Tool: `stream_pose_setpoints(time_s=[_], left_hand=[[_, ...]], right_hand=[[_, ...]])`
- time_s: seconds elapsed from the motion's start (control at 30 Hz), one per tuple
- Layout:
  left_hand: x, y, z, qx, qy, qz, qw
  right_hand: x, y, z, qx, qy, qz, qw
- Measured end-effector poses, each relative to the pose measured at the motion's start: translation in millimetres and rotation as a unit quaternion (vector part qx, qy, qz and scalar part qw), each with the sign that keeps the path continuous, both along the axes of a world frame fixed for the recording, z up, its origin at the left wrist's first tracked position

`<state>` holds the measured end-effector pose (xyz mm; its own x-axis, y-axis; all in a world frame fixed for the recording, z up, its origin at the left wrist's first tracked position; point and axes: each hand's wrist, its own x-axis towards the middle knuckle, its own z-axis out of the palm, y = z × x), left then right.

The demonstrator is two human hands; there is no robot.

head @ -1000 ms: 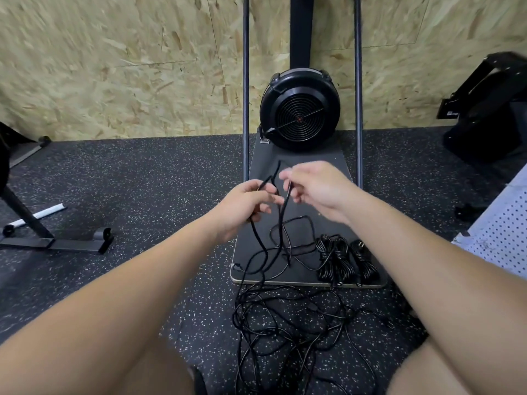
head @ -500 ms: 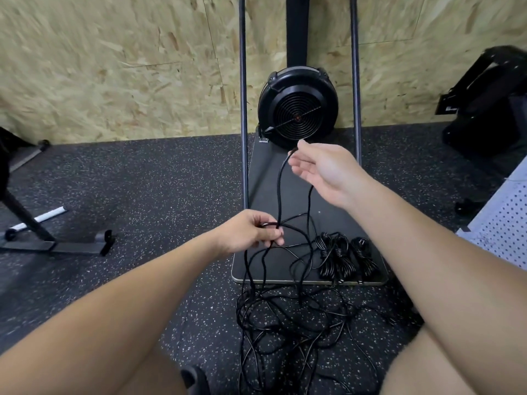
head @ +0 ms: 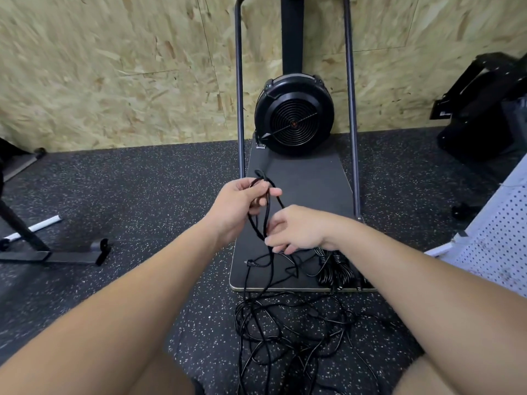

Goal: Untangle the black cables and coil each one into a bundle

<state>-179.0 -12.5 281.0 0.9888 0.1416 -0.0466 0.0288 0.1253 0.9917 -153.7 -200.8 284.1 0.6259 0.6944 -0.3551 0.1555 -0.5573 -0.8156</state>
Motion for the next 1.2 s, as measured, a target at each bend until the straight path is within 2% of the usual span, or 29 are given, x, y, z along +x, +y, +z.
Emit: stream_pose_setpoints(time_s=[0.1,0.23,0.33,0.43,0.53,0.63,0.7,0.97,1.07,1.2], left_hand=[[0,2,4,-0.020,-0.009,-0.001,1.000],[-2,6,8,-0.042,-0.019,0.003,0.999],[-5,8,7,-0.027,0.003,0.016,1.000],[-9,8,-1,0.028,0.027,-0.023,0.999],[-19,2,-10,0.073,0.053,-0.126,0.988],[-22,2,-26,0.156,0.072,-0.208,0.963],[-23,4,-35,0.190,0.079,-0.239,0.949],[-32,-1,-29,0.203,0.100,-0.218,0.949],[-36,-7,-27,0.185,0.115,-0.231,0.948],[-32,-4,-25,0.138,0.121,-0.251,0.950]], right_hand=[[2,2,-3,0.027,-0.024,-0.014,0.999],[7,-1,7,0.003,-0.139,-0.034,0.990],[7,-2,20,0.046,-0.125,-0.072,0.988],[16,-2,35,0.137,-0.132,-0.177,0.966],[26,-5,51,0.288,-0.059,-0.262,0.919],[32,-11,61,0.382,0.008,-0.292,0.877],[37,-15,64,0.406,0.023,-0.306,0.861],[47,-25,62,0.464,0.067,-0.342,0.814],[54,-29,62,0.488,0.084,-0.345,0.797],[61,-33,58,0.490,0.091,-0.342,0.797]])
